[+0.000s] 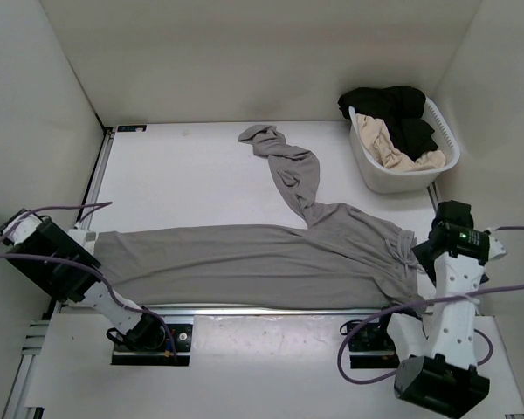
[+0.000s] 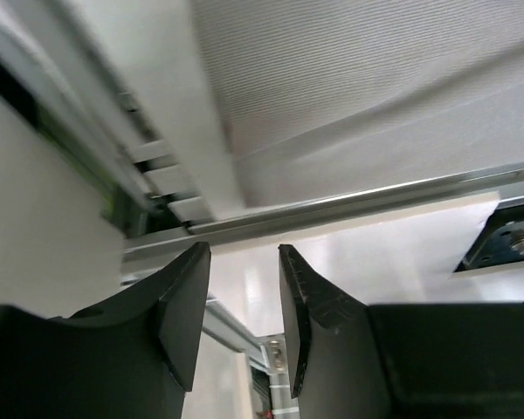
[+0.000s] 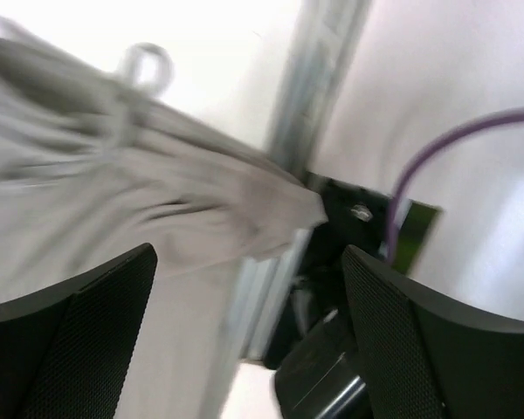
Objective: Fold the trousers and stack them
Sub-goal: Flatten the trousers out
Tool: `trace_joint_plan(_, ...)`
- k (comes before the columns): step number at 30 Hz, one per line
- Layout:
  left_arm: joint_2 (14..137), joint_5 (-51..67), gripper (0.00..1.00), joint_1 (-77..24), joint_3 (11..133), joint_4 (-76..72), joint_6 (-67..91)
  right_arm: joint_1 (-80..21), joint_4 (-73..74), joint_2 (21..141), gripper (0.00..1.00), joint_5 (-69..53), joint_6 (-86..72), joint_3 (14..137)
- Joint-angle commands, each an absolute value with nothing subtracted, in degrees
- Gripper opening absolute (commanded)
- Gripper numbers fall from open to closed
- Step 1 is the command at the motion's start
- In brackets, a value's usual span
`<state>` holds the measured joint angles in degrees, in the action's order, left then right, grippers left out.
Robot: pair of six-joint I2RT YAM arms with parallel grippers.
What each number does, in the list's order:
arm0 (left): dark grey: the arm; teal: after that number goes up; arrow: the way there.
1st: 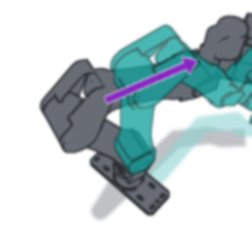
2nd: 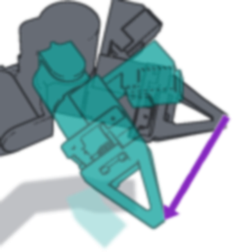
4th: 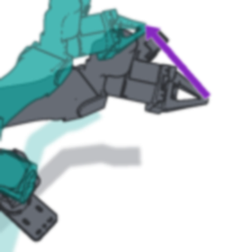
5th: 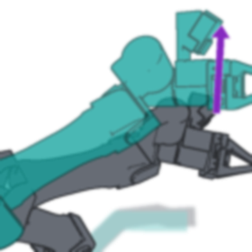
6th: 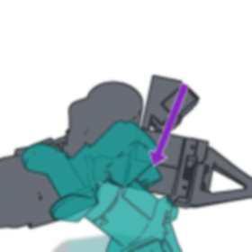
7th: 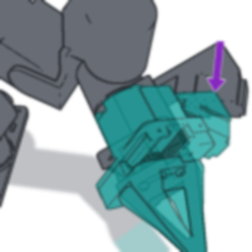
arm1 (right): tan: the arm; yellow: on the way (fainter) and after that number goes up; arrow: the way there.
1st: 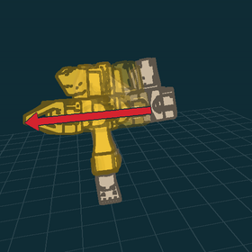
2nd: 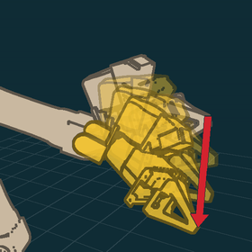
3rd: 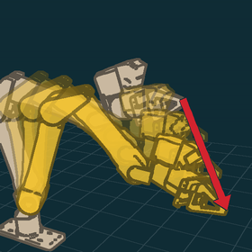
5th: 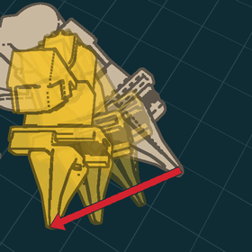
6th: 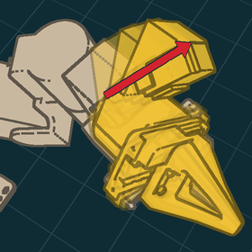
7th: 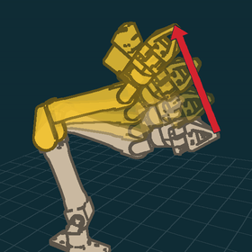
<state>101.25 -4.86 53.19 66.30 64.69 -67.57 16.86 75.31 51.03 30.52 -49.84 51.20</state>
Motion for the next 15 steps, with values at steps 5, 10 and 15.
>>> trace_joint_plan(5,88.8,8.3,0.50,47.2,69.9,73.3,-75.1,17.1,70.6,54.0,0.92,20.2,-37.4,64.4)
trace_joint_plan(10,83.4,13.2,0.62,30.8,70.0,71.4,-67.0,17.1,60.6,57.5,0.93,18.5,-34.6,60.5)
trace_joint_plan(15,96.2,15.8,0.67,14.1,91.3,70.0,-40.4,17.1,51.2,60.8,0.93,19.0,-33.0,54.9)
